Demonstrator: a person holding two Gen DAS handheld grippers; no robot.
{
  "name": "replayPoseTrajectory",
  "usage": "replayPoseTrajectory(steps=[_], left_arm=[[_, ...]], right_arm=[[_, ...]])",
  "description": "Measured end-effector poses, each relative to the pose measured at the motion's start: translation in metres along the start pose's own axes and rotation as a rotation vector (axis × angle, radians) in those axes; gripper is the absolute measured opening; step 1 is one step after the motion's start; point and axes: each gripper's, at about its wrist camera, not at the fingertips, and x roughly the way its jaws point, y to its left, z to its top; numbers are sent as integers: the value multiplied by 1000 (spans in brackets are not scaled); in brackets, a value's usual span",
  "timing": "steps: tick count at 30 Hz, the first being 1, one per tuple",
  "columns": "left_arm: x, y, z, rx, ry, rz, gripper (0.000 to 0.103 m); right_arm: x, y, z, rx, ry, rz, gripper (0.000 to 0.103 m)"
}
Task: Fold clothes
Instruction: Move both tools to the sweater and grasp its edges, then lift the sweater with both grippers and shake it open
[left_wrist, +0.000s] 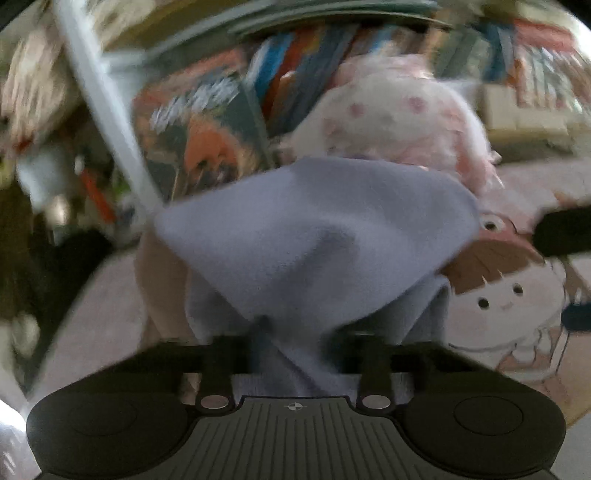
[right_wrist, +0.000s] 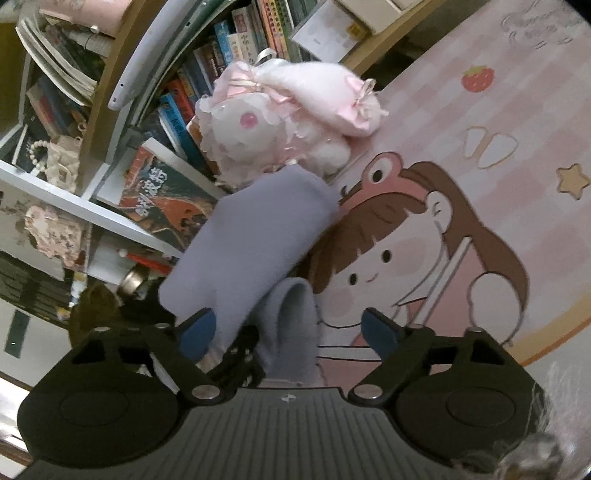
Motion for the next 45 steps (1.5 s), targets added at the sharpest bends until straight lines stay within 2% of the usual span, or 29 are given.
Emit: replayPoseTrajectory(steps=[2, 6, 9, 12, 14, 15, 17, 19, 20, 23, 26, 31, 34, 37, 39, 41, 42, 45], left_arm=[[-5, 10, 0, -48, 16, -23, 8], [-49, 12, -7, 57, -61, -126, 8], [-80, 18, -11, 61, -100, -157, 8], [-100, 24, -17, 40, -104, -175, 8], [-107, 26, -19, 31, -100, -186, 8], [-111, 26, -21, 38, -103, -184, 8], [-118, 24, -24, 57, -111, -179, 8], [-124, 24, -26, 69, -111, -183, 8], [-127, 23, -27, 81, -114, -185, 8], [-138, 18, -31, 117, -131, -196, 8], [-156, 13, -22, 117, -176, -254, 8], [-202, 29, 24, -8, -338, -405, 7], [-236, 64, 47, -149, -465, -556, 7], [-255, 105, 58, -276, -559, -784, 7], [-256, 133, 55, -368, -573, -914, 7], [-238, 147, 48, -426, -525, -911, 7], [-230, 154, 44, -454, -501, -909, 7], [-187, 158, 21, -461, -351, -782, 8]], right_arm=[[3, 0, 0, 21, 13, 26, 78], [15, -6, -4, 103, 46, 73, 78], [24, -16, -10, 205, 64, 97, 78], [28, -29, -17, 326, 61, 127, 75], [30, -37, -21, 395, 73, 133, 58], [31, -40, -23, 416, 85, 122, 53], [29, -44, -27, 440, 98, 116, 32], [20, -45, -26, 433, 76, 134, 17], [15, -45, -25, 426, 62, 144, 14], [-3, -33, -17, 361, -4, 186, 12], [-27, -14, 3, 302, -79, 264, 11], [-79, 41, 48, 168, -225, 465, 11], [-111, 92, 74, 28, -280, 595, 11], [-138, 143, 86, -110, -307, 714, 11], [-150, 176, 89, -200, -311, 782, 11], [-144, 198, 85, -250, -281, 783, 11], [-132, 203, 82, -261, -258, 742, 11], [-83, 208, 70, -293, -179, 562, 11]])
